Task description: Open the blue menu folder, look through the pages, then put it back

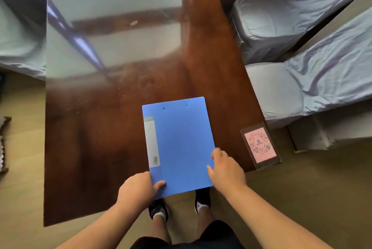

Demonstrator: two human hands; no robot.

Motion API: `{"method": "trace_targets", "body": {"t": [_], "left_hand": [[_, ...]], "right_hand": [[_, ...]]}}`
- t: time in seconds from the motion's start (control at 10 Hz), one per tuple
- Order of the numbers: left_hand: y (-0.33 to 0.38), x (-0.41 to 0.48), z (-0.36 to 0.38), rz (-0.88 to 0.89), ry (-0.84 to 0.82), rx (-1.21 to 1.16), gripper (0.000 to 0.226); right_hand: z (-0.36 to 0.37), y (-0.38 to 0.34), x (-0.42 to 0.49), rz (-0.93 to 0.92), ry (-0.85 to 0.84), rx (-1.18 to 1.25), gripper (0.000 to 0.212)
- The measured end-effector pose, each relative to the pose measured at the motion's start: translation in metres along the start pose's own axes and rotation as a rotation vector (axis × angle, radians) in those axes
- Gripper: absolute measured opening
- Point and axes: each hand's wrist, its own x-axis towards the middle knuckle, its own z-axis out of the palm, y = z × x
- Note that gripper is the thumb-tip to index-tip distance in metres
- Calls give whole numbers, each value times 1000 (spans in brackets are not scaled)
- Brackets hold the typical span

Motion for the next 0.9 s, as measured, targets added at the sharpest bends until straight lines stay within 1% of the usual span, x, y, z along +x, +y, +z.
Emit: {"method": "trace_targets", "body": {"t": [0.1,0.2,0.3,0.5,0.7,0.8,0.9], "left_hand": [[13,3,2,62,-3,9,48],[34,11,3,144,-56,17,44],[55,19,4,182,-63,44,43],[86,28,9,228,-58,96,48],[98,28,17,232,-42,95,50],[96,26,10,215,-42,111,50],[97,21,-5,184,27,82,45]], "right_hand": [[11,-14,-10,-143,-79,29,31],[24,-20,-17,-123,-106,5,41],[24,-7,-15,-46,-61,14,43],[12,31,-7,-42,-62,47,40],[9,47,-6,-57,-21,60,37],[8,46,-4,-66,-21,42,38],[-1,38,-1,-45,-51,16,41]]}}
